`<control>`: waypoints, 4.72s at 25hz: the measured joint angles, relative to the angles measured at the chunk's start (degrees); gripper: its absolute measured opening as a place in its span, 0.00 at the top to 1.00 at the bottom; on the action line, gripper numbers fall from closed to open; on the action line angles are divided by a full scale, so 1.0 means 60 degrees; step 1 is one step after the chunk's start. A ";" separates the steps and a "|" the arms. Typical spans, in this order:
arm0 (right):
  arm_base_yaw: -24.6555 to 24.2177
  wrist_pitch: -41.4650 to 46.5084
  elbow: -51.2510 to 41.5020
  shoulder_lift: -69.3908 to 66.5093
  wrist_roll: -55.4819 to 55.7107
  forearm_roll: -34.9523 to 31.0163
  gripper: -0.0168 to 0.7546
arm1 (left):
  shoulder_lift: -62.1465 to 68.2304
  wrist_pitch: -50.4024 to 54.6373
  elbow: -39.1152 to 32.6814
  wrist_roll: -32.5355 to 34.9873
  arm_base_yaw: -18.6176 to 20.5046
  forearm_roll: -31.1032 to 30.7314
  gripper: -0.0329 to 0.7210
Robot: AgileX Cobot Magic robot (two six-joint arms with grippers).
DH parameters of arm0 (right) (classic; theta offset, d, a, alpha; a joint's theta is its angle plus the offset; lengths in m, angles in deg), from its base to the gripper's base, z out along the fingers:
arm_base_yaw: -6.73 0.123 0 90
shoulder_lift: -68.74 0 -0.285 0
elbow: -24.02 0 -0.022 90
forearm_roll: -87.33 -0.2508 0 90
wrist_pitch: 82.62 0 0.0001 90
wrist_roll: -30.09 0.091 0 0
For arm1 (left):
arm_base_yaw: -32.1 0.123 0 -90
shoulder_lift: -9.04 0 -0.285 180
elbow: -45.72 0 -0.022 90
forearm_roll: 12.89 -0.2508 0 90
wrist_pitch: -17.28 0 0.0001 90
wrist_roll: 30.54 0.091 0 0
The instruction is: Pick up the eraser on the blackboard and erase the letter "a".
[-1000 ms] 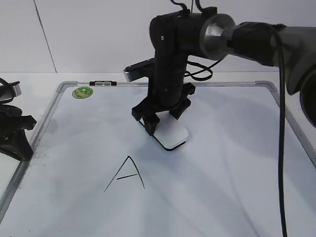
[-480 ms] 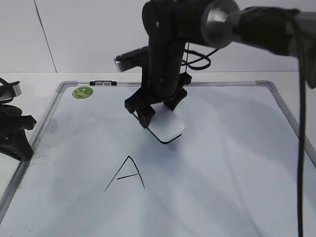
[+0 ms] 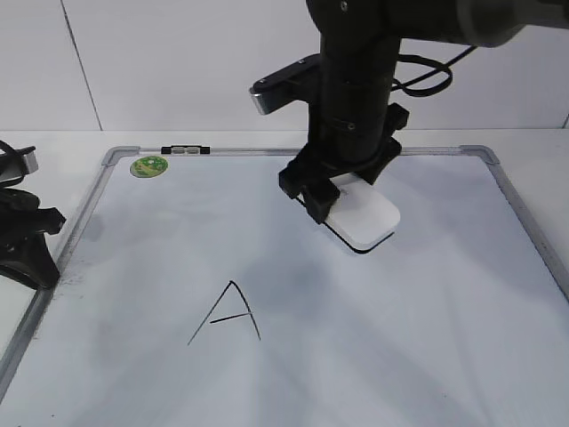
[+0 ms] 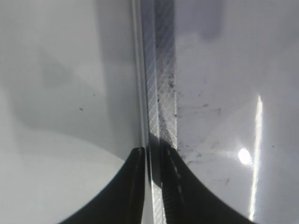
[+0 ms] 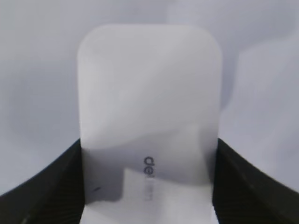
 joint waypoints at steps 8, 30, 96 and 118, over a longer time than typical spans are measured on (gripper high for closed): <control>-0.1268 -0.0018 -0.2032 0.0835 0.0485 0.0047 0.25 | 0.0000 0.0000 0.0000 0.0000 0.0000 0.0000 0.84; -0.4829 -0.0946 -0.3635 0.1547 0.1245 -0.0492 0.25 | 0.0000 0.0000 0.0000 0.0000 0.0000 0.0000 0.83; -0.5396 -0.2544 -0.3635 0.0801 0.1142 -0.0547 0.25 | 0.0000 0.0000 0.0000 0.0000 0.0000 0.0000 0.81; -0.5396 -0.2548 -0.3635 0.0467 0.0594 -0.0977 0.21 | 0.0000 0.0000 0.0000 0.0000 0.0000 0.0000 0.81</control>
